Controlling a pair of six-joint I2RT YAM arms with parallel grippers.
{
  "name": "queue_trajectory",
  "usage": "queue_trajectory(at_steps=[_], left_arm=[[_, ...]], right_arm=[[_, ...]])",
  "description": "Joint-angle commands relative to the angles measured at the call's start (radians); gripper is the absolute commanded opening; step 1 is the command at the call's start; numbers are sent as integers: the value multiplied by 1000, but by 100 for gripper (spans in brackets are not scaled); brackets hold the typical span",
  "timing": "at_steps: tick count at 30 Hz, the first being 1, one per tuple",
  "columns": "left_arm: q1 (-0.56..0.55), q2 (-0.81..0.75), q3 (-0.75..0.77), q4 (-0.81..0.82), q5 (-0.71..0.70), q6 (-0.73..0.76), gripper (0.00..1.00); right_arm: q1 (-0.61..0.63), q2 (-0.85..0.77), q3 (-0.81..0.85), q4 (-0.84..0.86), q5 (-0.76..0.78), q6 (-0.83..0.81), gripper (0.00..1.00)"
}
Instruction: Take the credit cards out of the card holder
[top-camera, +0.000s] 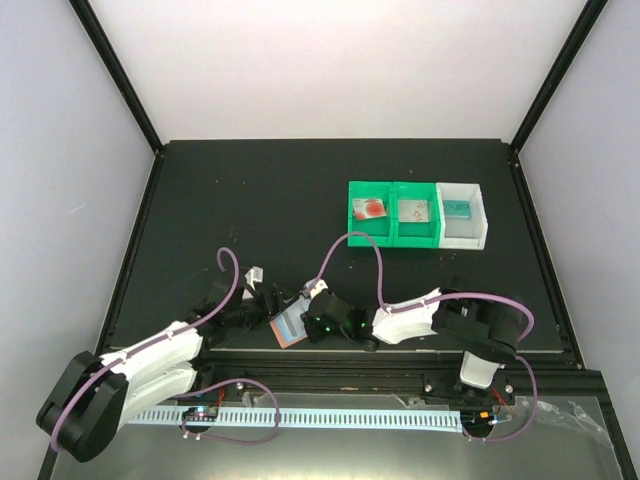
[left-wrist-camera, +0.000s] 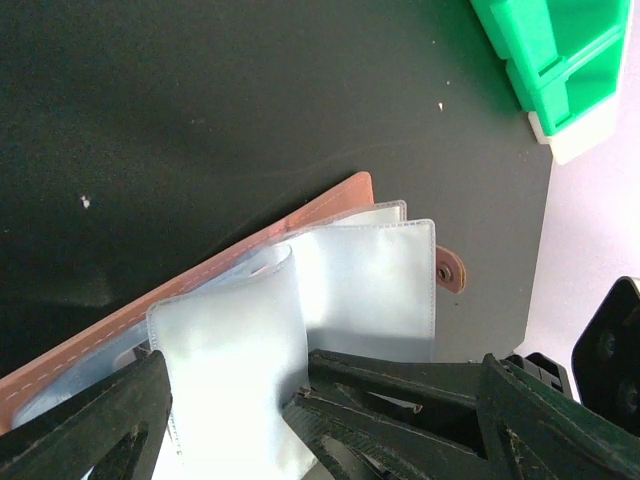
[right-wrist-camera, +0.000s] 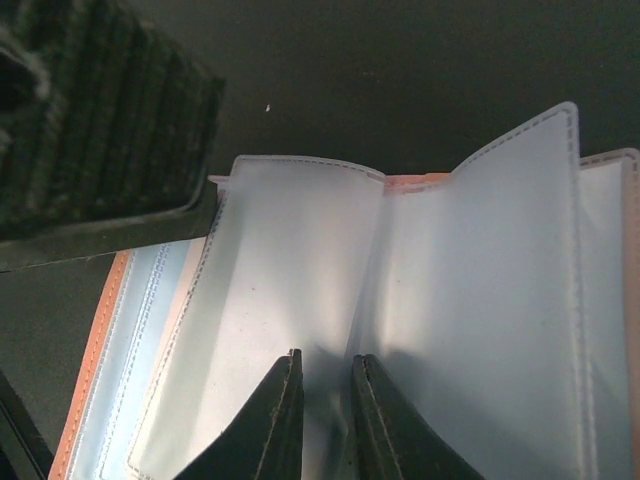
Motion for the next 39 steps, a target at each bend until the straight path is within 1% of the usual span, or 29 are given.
queue_trajectory(at_steps=[1, 6, 10, 14, 18, 20, 24, 28, 30, 34, 36, 38, 39], left_arm=[[4, 40, 19, 55, 18, -1, 85], [4, 102, 33, 99, 32, 1, 85], [2, 145, 42, 125, 46, 2, 85], [-4, 160, 54, 154, 60, -13, 82], [-37, 174, 95, 166, 66, -33, 82], [-60, 194, 104, 199, 69, -50, 82], [-103, 253, 110, 264, 65, -82, 82], [-132, 302, 135, 287, 69, -83, 80], [-132, 288, 140, 268, 66, -75, 79], [-117, 182, 164, 116, 0, -21, 80], [-90, 127, 156, 48, -5, -2, 81], [-60, 71, 127, 13, -9, -2, 81], [-50, 41, 112, -1, -17, -3, 81]], right_arm=[[4, 12, -19, 26, 2, 24, 17], [4, 4, -25, 41, -7, 35, 18], [4, -27, -31, 41, -23, 40, 23], [4, -72, -49, 45, -28, 39, 27], [3, -115, -69, 36, -44, 33, 31], [3, -147, -91, 33, -34, 29, 33], [4, -222, -113, 1, -34, -3, 34], [3, -282, -146, 1, -49, -34, 35], [3, -274, -131, -24, -50, -39, 35], [4, -231, -105, -1, -85, -30, 34], [4, -200, -84, 2, -90, -19, 34], [4, -169, -61, -2, -92, -14, 36], [4, -149, -48, -7, -94, -15, 38]])
